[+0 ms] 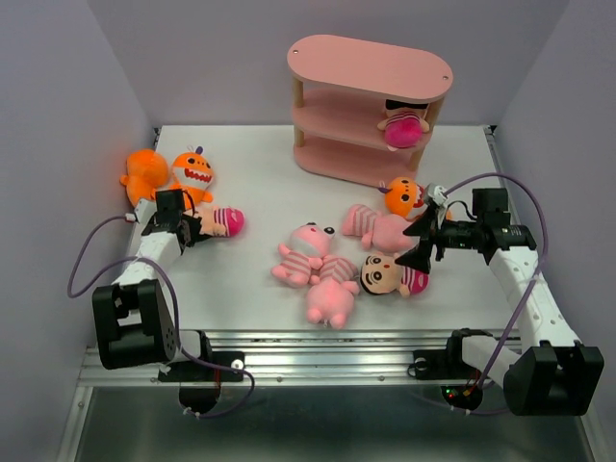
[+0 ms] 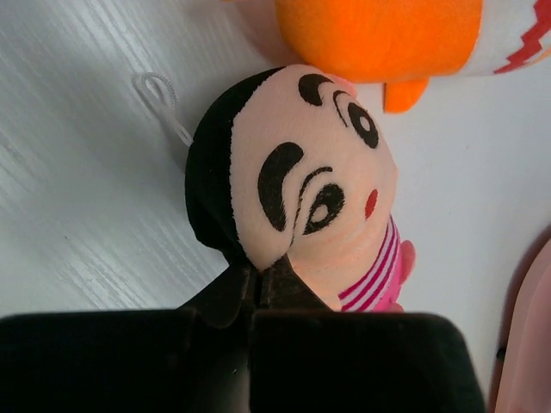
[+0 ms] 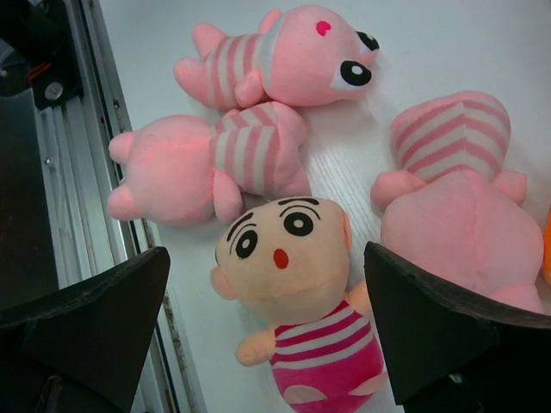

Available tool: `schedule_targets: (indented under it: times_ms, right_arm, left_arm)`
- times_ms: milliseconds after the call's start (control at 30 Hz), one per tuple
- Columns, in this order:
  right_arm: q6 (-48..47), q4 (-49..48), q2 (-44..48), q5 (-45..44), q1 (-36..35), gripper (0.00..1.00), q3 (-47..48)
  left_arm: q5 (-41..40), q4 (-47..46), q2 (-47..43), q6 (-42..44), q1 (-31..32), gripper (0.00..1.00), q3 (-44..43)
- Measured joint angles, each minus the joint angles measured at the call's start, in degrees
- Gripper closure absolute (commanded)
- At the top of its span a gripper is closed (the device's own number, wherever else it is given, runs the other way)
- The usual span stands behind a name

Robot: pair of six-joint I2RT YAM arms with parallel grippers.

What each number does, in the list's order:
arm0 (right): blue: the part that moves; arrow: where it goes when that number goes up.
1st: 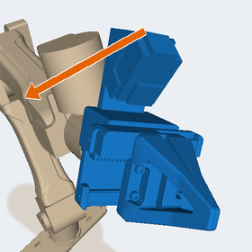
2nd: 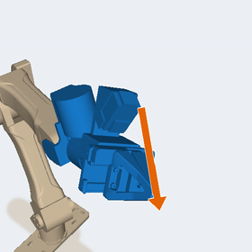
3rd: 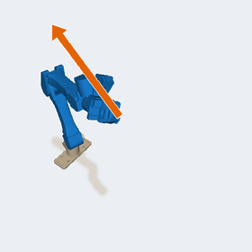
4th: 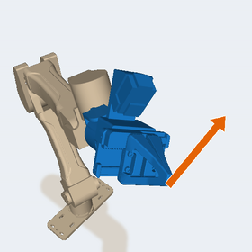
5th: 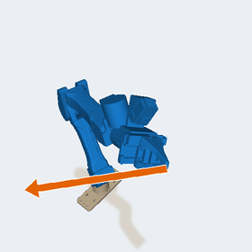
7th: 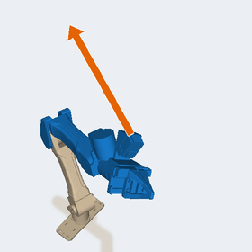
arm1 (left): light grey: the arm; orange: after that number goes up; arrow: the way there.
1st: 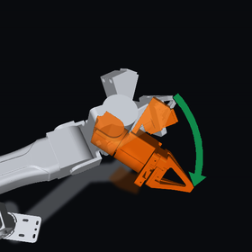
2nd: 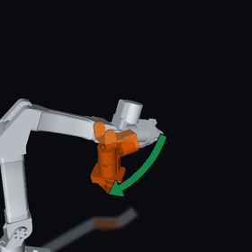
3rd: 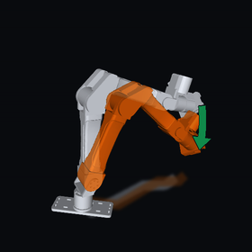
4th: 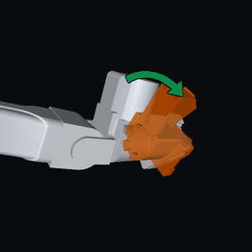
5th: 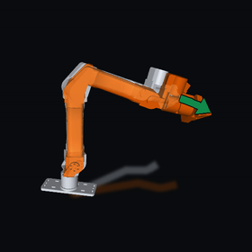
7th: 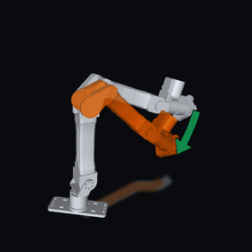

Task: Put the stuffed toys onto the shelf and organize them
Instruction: Grab a stuffed toy with the left arm

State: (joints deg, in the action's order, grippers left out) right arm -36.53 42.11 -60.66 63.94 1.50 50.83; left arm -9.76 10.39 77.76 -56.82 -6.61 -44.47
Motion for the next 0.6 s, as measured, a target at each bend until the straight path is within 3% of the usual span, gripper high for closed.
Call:
schedule_targets:
  times_ms: [333,600]
  right_arm:
    - [-25.5,16.0,4.6,-0.2,0.0,0.0,1.0]
    - [-36.7,24.2,-3.4,-2.9,-2.9,0.03,9.7]
  left_arm:
    - [16.2,-1.7,-13.7,8.7,0.7,1.0,6.2]
    - [23.8,-1.6,-20.7,9.9,7.8,1.0,6.6]
